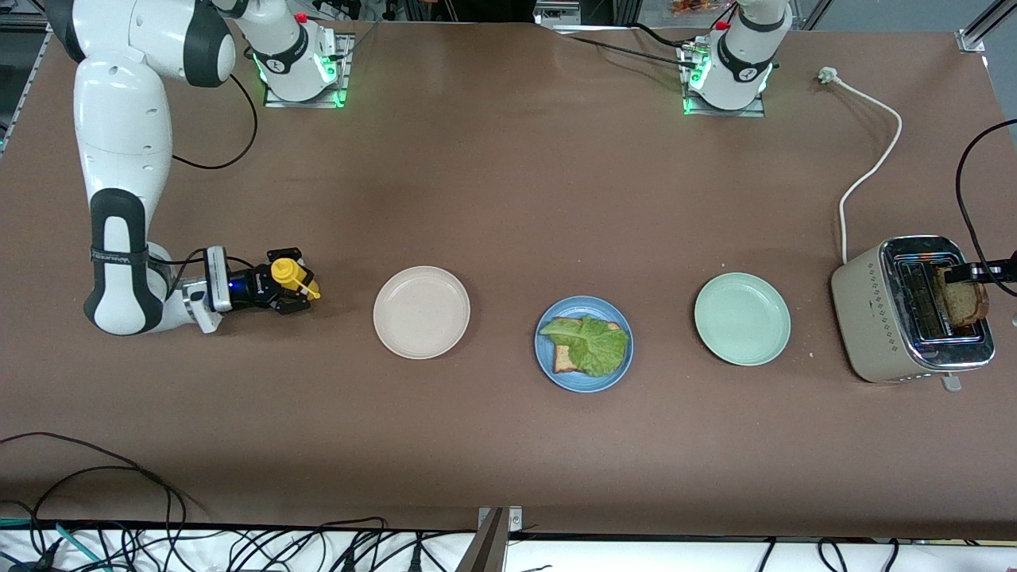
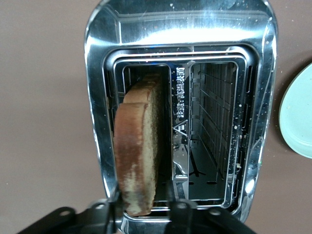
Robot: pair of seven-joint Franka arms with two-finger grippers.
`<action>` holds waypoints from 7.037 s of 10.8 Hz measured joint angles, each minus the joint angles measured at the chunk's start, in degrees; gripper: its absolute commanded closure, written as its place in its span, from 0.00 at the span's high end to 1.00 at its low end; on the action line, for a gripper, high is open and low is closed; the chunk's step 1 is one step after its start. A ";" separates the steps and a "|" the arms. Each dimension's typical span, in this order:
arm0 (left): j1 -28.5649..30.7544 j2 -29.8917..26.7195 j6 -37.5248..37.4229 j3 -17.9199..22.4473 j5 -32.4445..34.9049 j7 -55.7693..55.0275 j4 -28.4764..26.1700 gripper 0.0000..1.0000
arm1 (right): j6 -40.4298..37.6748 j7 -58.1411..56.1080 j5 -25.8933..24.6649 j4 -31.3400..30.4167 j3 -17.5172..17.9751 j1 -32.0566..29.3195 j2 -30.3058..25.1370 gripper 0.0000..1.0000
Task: Make sandwich in blue plate with both arms
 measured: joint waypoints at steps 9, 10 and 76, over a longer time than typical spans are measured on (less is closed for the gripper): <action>0.21 -1.25 -0.82 -0.01 0.08 5.95 4.89 0.00 | -0.77 -0.11 0.49 0.11 0.06 -0.44 1.29 0.82; 0.21 -2.61 -2.13 -0.11 0.09 6.51 5.30 0.00 | -0.90 -0.11 0.53 0.13 0.07 -0.72 1.29 0.82; -30.53 11.94 1.43 -1.94 -32.45 -6.78 11.35 1.00 | 14.04 155.47 -78.90 3.59 23.00 -6.06 -51.24 1.00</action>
